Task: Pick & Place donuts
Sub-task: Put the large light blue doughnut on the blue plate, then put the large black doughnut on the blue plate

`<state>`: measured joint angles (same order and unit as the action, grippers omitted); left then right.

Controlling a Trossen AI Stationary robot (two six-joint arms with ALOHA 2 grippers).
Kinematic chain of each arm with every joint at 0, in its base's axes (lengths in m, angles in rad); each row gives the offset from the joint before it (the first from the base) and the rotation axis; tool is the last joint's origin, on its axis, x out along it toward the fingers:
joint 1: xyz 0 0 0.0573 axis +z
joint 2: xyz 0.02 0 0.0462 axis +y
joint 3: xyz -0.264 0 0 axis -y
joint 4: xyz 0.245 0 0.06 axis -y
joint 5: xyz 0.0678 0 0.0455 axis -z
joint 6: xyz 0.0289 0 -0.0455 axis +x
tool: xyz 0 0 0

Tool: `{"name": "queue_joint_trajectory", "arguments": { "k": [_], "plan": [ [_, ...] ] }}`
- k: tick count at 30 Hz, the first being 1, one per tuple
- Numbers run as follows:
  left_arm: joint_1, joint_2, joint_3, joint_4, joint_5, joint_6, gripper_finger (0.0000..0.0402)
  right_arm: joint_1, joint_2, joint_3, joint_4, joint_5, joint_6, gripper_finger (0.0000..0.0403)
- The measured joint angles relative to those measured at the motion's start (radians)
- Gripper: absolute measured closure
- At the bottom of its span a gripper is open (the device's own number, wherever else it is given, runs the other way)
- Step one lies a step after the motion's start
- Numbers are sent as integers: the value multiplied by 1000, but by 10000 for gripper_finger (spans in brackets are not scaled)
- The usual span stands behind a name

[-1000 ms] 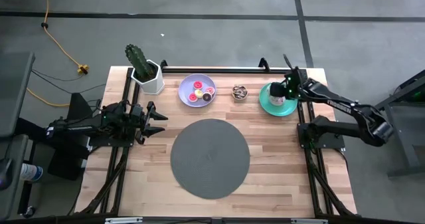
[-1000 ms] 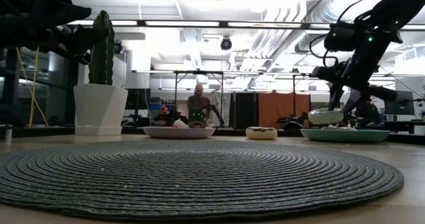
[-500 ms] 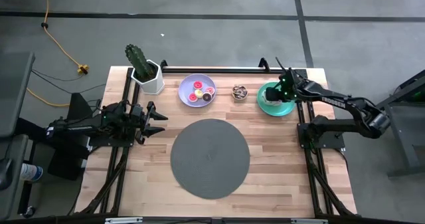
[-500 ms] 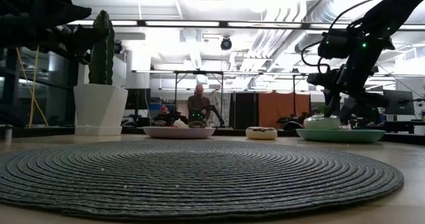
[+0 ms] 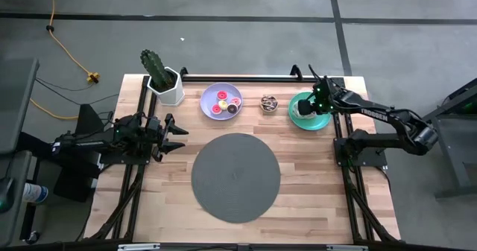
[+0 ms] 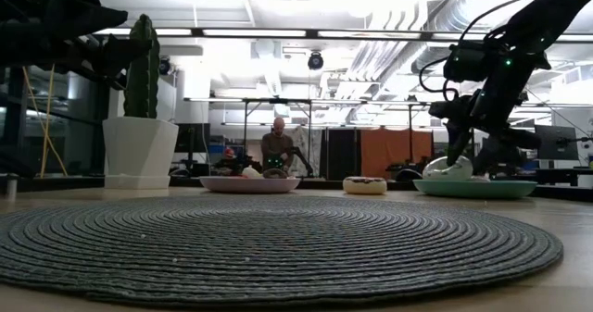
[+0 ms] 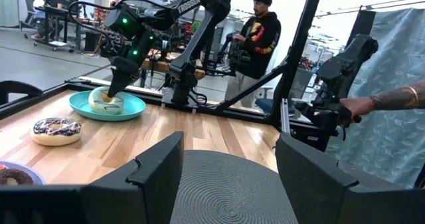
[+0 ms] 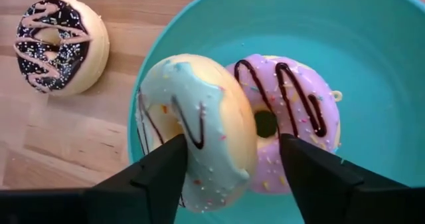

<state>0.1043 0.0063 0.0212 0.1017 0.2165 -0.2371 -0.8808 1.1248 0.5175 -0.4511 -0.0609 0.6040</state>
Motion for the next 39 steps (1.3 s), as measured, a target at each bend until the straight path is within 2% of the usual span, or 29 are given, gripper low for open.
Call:
{"name": "queue_joint_trajectory", "arguments": {
  "k": [7,14,21,26,31,39],
  "plan": [
    [0,0,0,0,0,0,172,-21,-1,57,-52,16,-59,151],
    [0,0,0,0,0,0,172,-43,-2,247,-164,57,-151,150],
    [0,0,0,0,0,0,172,-40,12,446,-147,60,-207,150],
    [0,0,0,0,0,0,172,-9,89,523,-141,11,-213,150],
    [0,0,0,0,0,0,172,46,202,527,-82,-65,-135,150],
    [0,0,0,0,0,0,172,116,379,544,-41,-151,-461,150]
  ]
}}
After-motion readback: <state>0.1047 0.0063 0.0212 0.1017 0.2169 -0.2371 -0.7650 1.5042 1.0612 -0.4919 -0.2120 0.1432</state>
